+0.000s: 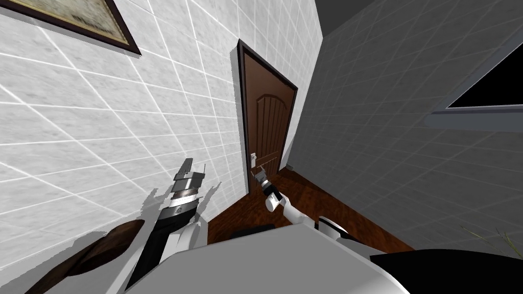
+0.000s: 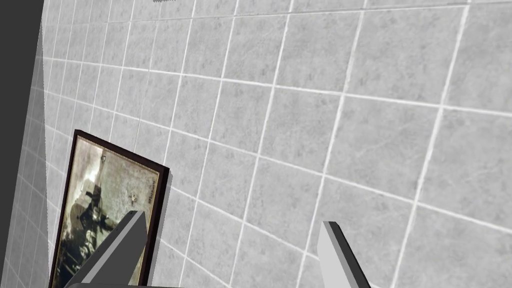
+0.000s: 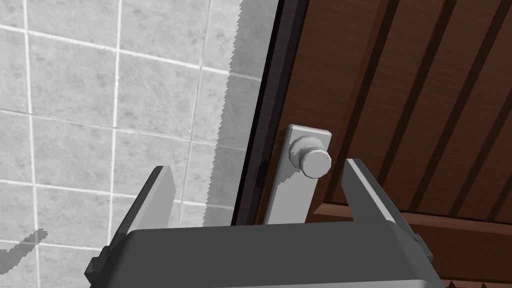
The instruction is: Pull the door open
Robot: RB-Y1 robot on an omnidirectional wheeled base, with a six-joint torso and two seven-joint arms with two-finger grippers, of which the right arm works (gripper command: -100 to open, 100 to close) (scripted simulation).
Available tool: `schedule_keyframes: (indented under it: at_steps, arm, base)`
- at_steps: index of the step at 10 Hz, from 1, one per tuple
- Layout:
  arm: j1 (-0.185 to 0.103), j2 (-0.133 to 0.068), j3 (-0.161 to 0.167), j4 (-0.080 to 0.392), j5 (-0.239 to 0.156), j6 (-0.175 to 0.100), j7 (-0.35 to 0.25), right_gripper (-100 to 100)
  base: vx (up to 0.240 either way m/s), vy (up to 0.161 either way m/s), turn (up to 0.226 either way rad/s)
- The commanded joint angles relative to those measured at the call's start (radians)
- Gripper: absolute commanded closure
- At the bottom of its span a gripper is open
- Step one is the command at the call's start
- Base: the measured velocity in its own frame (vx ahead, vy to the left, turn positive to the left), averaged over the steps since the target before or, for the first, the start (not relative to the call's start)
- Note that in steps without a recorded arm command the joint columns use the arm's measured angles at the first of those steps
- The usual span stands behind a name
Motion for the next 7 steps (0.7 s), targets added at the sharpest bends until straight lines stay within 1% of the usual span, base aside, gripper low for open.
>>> schedule_keyframes:
  at_steps: [1, 4, 7]
  arm:
    - [-0.025, -0.014, 0.025, 0.032, -0.028, 0.005, -0.050, -100]
    - [-0.078, -0.038, 0.072, 0.100, -0.076, 0.009, -0.133, -100]
    - [-0.122, -0.058, 0.112, 0.158, -0.117, 0.012, -0.204, -100]
  base:
    - [0.092, -0.028, 0.022]
    - [0.098, -0.020, 0.018]
    - [0.094, -0.023, 0.018]
